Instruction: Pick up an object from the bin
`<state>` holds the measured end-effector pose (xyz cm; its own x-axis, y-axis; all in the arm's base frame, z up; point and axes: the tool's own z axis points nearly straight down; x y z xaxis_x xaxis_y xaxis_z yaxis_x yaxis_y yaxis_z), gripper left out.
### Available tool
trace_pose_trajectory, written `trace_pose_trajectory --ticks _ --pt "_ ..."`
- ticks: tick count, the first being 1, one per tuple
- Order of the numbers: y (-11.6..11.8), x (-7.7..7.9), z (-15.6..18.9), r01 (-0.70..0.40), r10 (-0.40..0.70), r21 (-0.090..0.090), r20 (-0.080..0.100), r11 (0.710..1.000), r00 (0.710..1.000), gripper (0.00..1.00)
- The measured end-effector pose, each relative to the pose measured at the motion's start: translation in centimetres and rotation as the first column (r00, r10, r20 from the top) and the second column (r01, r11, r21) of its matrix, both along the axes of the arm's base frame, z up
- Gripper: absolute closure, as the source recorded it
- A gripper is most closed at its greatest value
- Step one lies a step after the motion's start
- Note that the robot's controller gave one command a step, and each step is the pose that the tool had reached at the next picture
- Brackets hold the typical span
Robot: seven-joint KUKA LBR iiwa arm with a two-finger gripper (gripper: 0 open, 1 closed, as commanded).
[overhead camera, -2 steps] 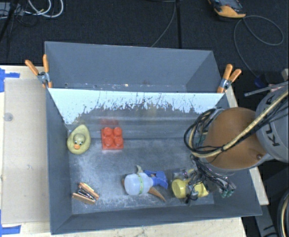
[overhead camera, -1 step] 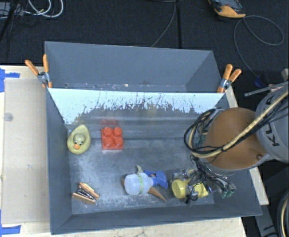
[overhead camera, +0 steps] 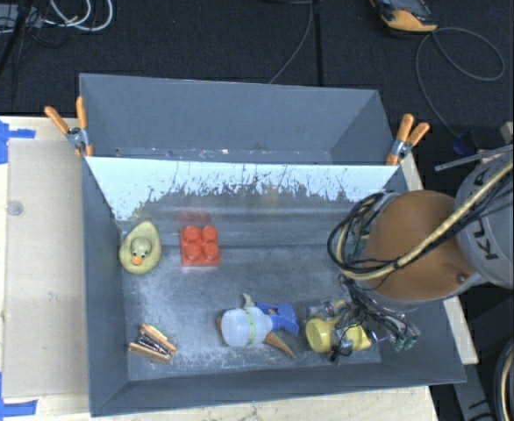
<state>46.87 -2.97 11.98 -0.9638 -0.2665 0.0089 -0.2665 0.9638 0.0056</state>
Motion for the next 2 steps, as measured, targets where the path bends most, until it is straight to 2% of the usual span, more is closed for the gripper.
trace_pose_trajectory --ticks 2 --pt "0.04 -0.07 0.84 0.000 0.000 0.000 -0.004 1.000 1.000 1.00"
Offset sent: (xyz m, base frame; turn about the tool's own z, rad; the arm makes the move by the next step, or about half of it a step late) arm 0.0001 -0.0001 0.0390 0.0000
